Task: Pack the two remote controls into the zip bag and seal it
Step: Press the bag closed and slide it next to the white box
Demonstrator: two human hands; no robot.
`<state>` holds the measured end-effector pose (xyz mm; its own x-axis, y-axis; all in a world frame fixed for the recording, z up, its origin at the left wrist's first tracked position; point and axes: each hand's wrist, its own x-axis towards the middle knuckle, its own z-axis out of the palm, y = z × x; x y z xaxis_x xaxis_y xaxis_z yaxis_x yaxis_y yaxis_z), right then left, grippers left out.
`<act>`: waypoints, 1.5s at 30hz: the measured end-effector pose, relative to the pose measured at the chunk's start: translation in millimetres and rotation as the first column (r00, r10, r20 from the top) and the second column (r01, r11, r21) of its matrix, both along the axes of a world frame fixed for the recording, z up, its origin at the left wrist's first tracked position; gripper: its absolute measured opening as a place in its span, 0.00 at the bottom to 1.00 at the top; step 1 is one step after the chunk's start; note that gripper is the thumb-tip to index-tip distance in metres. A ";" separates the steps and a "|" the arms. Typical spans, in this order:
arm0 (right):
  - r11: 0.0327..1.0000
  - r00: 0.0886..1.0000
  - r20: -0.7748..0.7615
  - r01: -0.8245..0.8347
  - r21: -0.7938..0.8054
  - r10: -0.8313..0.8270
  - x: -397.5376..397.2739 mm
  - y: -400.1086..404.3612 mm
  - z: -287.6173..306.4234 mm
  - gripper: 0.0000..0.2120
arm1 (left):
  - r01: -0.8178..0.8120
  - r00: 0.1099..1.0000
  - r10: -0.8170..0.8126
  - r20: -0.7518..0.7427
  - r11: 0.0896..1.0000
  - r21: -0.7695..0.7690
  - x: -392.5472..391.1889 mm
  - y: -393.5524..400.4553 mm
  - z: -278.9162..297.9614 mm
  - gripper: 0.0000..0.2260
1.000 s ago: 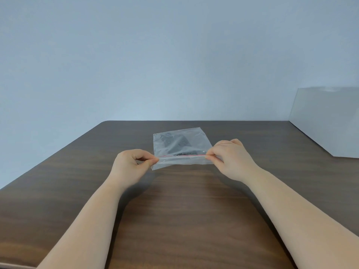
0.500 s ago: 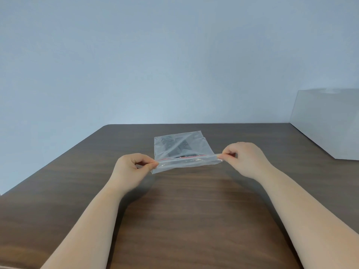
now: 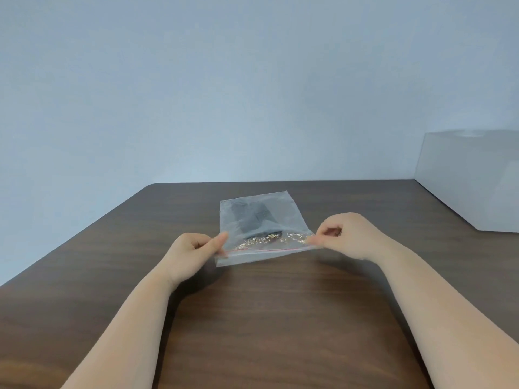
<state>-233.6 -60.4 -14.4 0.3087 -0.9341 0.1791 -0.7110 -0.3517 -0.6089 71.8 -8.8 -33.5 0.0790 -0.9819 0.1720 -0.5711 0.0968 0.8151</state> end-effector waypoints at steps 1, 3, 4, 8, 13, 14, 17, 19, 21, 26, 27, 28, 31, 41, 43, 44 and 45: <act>1.000 0.999 0.047 0.017 0.009 -0.017 1.2 0.2 0.7 0.19 | -0.022 0.999 0.023 -0.026 1.000 0.009 -2.7 -0.5 0.8 0.27; 0.998 0.991 0.115 0.067 -0.006 -0.066 3.5 -3.0 -0.9 0.22 | -0.108 0.986 0.106 -0.126 0.994 -0.004 -6.9 -5.0 2.2 0.29; 0.995 0.987 0.130 0.100 -0.025 -0.096 4.6 -5.8 -3.4 0.21 | -0.169 0.973 0.164 -0.161 0.985 -0.019 -8.2 -8.3 2.8 0.26; 0.972 0.948 0.217 0.225 0.066 -0.234 9.2 -24.1 -16.1 0.14 | -0.280 0.960 0.279 0.026 0.960 0.018 -5.3 -27.5 0.2 0.10; 0.959 0.926 0.280 0.203 0.197 -0.254 31.3 -50.0 -18.3 0.21 | -0.111 0.983 0.093 0.156 0.988 0.108 -17.4 -51.6 -4.1 0.31; 0.959 0.929 0.278 0.187 0.212 -0.243 37.2 -54.3 -17.9 0.22 | -0.100 0.983 0.082 0.163 0.989 0.105 -20.4 -56.0 -5.1 0.31; 0.972 0.959 0.213 0.148 0.184 -0.186 50.2 -65.8 -20.3 0.22 | -0.069 0.960 0.050 0.275 0.996 0.060 -32.1 -68.3 -6.3 0.30; 0.976 0.964 0.199 0.145 0.161 -0.176 50.9 -72.4 -23.6 0.22 | -0.054 0.944 0.040 0.327 0.998 0.033 -39.3 -76.7 -7.0 0.28; 0.979 0.966 0.187 0.159 0.123 -0.181 44.2 -79.4 -27.6 0.20 | -0.044 0.940 0.036 0.338 0.999 0.016 -47.2 -85.2 -7.5 0.28; 0.976 0.970 0.104 0.218 0.020 -0.219 6.9 -94.7 -33.1 0.15 | 0.009 0.932 -0.001 0.361 1.000 -0.020 -80.0 -108.8 -11.7 0.26; 0.972 0.968 0.083 0.235 0.007 -0.235 -2.7 -97.9 -33.6 0.14 | 0.021 0.923 -0.011 0.384 1.000 -0.022 -89.3 -114.7 -12.8 0.26; 0.967 0.965 0.067 0.254 -0.003 -0.254 -12.4 -101.5 -33.8 0.13 | 0.034 0.913 -0.022 0.407 0.999 -0.024 -98.9 -120.7 -13.4 0.26; 0.947 0.947 0.021 0.321 -0.035 -0.320 -42.2 -112.5 -34.8 0.11 | 0.079 0.893 -0.060 0.446 0.997 -0.024 -130.2 -141.1 -15.9 0.24; 0.850 0.828 -0.201 0.493 -0.184 -0.523 -132.8 -135.8 -22.4 0.16 | 0.236 0.792 -0.197 0.578 0.972 0.006 -236.2 -208.4 -19.1 0.22; 0.822 0.786 -0.246 0.522 -0.228 -0.567 -148.4 -138.8 -19.7 0.17 | 0.265 0.768 -0.230 0.598 0.964 0.031 -257.4 -218.5 -19.4 0.25; 0.811 0.769 -0.264 0.529 -0.249 -0.583 -155.4 -139.8 -18.8 0.17 | 0.278 0.758 -0.244 0.605 0.960 0.039 -267.4 -222.3 -19.9 0.25; 0.804 0.754 -0.282 0.533 -0.264 -0.593 -161.7 -140.6 -17.9 0.17 | 0.291 0.751 -0.254 0.610 0.956 0.040 -276.7 -225.3 -20.6 0.26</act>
